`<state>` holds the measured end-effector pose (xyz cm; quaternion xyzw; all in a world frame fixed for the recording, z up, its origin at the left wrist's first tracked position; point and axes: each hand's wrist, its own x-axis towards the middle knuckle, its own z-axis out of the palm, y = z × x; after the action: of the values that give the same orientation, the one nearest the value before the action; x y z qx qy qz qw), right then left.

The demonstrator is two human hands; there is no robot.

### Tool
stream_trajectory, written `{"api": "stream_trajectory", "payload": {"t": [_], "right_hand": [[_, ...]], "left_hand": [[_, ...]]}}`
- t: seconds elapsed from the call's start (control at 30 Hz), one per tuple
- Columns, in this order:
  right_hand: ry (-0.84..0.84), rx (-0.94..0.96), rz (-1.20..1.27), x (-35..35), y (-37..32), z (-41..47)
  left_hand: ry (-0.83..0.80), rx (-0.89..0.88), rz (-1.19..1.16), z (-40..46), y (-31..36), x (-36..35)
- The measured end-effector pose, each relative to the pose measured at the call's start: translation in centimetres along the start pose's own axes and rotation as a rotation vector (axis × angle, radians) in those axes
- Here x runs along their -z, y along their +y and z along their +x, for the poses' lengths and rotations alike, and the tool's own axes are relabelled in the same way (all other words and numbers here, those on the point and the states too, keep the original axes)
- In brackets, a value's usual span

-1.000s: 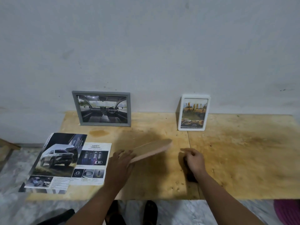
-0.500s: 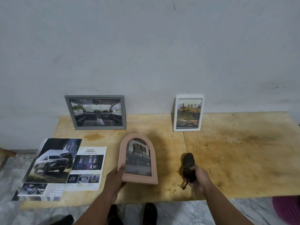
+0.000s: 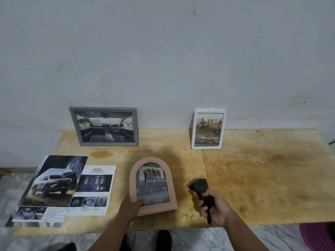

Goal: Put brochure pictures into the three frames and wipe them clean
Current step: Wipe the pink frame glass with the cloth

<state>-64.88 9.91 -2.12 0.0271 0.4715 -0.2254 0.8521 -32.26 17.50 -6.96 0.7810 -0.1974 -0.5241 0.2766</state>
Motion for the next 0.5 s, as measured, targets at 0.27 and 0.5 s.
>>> {"api": "stream_trajectory", "payload": {"t": [0.27, 0.5], "right_hand": [[0.347, 0.054, -0.467, -3.4, 1.0, 0.7], [0.189, 0.085, -0.286, -5.0, 2.5, 3.7]], "left_hand": [[-0.037, -0.193, 0.146, 0.2, 0.4, 0.1], [0.066, -0.352, 0.773, 2.4, -1.7, 0.9]]}}
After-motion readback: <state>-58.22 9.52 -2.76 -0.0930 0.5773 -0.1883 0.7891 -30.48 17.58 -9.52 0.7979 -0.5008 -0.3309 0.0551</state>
